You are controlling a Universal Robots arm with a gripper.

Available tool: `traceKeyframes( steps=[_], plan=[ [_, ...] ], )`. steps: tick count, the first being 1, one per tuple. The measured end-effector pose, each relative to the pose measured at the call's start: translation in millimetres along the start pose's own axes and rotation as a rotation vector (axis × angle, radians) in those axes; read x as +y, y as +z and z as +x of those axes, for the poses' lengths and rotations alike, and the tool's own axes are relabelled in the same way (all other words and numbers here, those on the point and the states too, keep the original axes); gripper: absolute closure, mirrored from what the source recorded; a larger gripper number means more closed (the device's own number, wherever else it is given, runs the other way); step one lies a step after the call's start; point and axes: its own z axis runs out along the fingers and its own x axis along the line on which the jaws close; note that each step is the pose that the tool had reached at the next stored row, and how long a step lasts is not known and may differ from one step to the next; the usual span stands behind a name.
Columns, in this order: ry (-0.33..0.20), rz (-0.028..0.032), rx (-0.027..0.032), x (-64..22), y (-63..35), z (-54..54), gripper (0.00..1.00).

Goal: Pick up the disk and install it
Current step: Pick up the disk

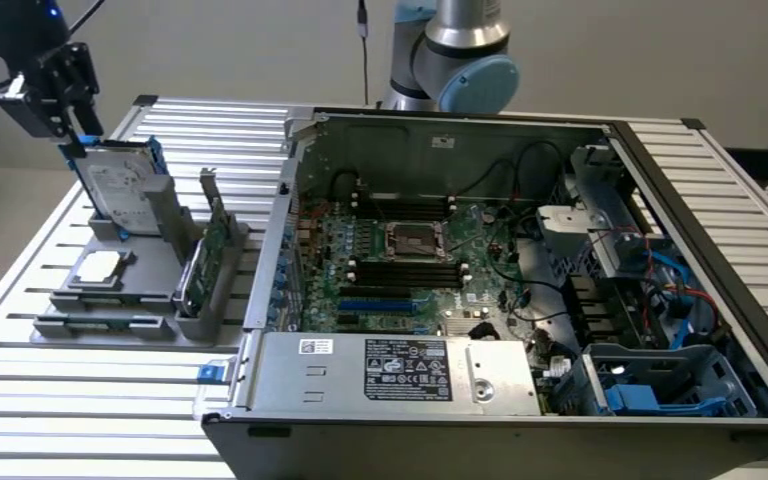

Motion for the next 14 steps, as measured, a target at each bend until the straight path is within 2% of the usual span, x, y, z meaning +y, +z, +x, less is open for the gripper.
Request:
traceKeyframes(
  steps=[3,8,14],
  plan=[
    [-0.005,-0.0046,-0.0002,0.0,5.4,0.5,0.46],
    [-0.006,-0.0198,-0.0006,-2.4,13.0,1.1,0.46],
    [-0.006,-0.0291,-0.0009,-5.2,22.5,1.4,0.46]
  ],
)
